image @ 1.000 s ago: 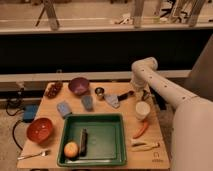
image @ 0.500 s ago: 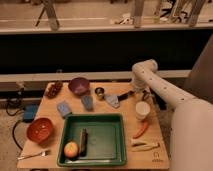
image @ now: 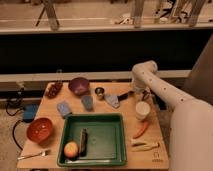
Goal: Place brush in tray
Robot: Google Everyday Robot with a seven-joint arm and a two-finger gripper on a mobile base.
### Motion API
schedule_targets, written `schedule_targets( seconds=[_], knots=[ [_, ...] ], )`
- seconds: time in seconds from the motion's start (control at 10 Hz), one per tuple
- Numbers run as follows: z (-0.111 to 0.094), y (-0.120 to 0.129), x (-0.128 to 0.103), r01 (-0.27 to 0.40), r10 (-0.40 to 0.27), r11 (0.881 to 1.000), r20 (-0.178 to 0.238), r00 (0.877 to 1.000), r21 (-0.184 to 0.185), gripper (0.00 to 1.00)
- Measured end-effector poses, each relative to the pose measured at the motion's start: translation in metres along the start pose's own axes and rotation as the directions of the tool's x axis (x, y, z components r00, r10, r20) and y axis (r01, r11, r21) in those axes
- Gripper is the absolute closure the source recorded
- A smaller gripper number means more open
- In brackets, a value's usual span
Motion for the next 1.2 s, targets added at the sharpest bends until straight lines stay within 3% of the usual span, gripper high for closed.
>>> schedule_targets(
  seconds=[0.4, 0.7, 1.2],
  knots=[
    [0.006, 0.001, -0.003, 0.024, -0.024, 1.0, 0.01, 1.0, 0.001, 0.2],
    [0.011, -0.001, -0.004, 0.037, -0.037, 0.999, -0.004, 0.999, 0.006, 0.2],
    [0.024, -0.004, -0.003, 0.022, -0.022, 1.0, -0.029, 0.999, -0.016, 0.2]
  ],
)
